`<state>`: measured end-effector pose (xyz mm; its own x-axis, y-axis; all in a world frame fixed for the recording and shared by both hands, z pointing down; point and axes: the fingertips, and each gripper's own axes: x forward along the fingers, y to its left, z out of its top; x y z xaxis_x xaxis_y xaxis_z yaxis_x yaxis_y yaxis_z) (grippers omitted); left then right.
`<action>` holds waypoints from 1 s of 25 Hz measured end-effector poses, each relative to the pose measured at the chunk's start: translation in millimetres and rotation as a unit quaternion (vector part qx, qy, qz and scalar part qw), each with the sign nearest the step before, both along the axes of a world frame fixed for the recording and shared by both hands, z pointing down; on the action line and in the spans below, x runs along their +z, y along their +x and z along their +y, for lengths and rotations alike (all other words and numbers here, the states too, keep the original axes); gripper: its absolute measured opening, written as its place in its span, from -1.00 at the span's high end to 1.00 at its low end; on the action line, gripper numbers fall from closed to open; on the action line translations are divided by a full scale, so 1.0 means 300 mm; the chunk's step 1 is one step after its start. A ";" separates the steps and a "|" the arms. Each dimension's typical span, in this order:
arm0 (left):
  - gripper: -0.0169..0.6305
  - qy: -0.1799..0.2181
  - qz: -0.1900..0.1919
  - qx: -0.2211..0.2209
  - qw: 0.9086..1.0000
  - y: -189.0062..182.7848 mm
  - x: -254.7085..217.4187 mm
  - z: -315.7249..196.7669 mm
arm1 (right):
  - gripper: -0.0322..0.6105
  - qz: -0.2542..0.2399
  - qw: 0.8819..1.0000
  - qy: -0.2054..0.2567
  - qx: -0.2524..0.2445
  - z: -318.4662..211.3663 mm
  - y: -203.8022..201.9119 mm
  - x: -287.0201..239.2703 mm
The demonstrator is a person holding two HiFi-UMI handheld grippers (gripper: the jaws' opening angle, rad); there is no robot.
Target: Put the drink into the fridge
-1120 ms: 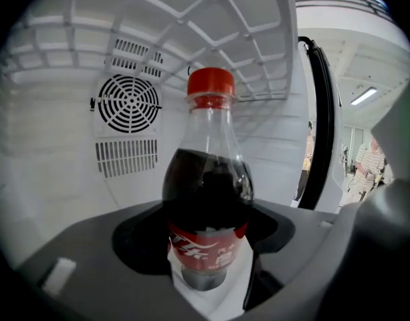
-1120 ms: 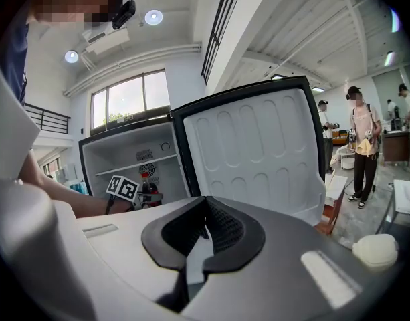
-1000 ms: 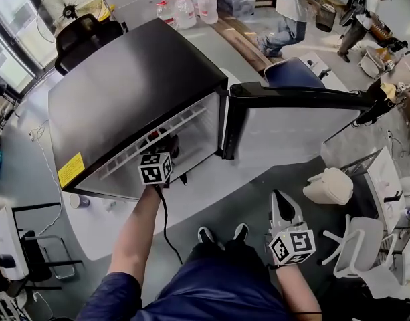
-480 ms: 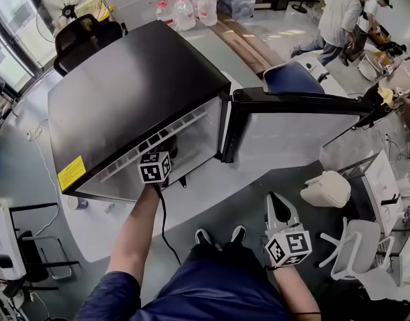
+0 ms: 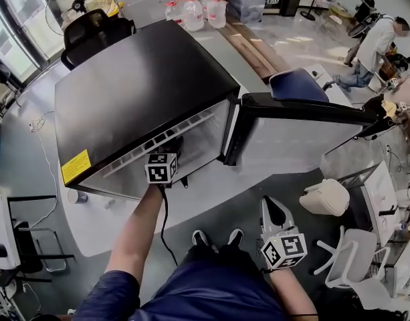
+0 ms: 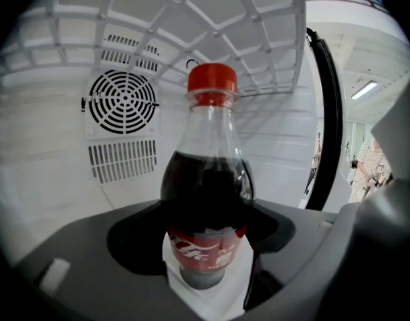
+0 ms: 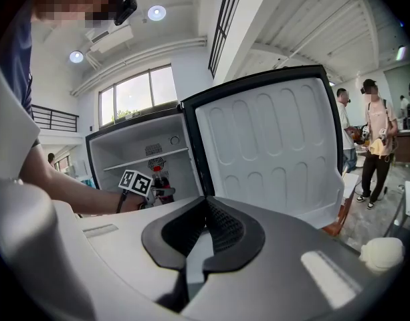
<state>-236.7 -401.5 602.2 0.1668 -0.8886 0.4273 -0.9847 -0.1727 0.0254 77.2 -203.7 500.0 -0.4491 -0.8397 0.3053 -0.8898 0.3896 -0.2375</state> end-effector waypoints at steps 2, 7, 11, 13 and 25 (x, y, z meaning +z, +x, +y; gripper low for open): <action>-0.03 -0.002 0.001 -0.004 1.000 -0.002 0.002 0.003 | 0.88 -0.001 1.000 0.000 -0.001 0.001 0.001 0.000; -0.04 0.002 0.000 -0.009 1.000 -0.005 -0.007 0.012 | 0.88 -0.006 1.000 0.002 -0.004 0.000 0.010 -0.002; -0.05 0.006 0.003 -0.013 1.000 -0.007 -0.018 0.039 | 0.88 -0.010 1.000 0.005 -0.009 -0.003 0.008 -0.004; -0.05 0.007 0.004 -0.014 1.000 -0.005 -0.024 0.061 | 0.88 -0.012 1.000 0.007 -0.011 -0.009 0.008 -0.008; -0.05 0.020 0.022 0.001 1.000 0.083 -0.109 0.257 | 0.88 -0.021 0.999 0.024 -0.036 -0.062 -0.016 -0.041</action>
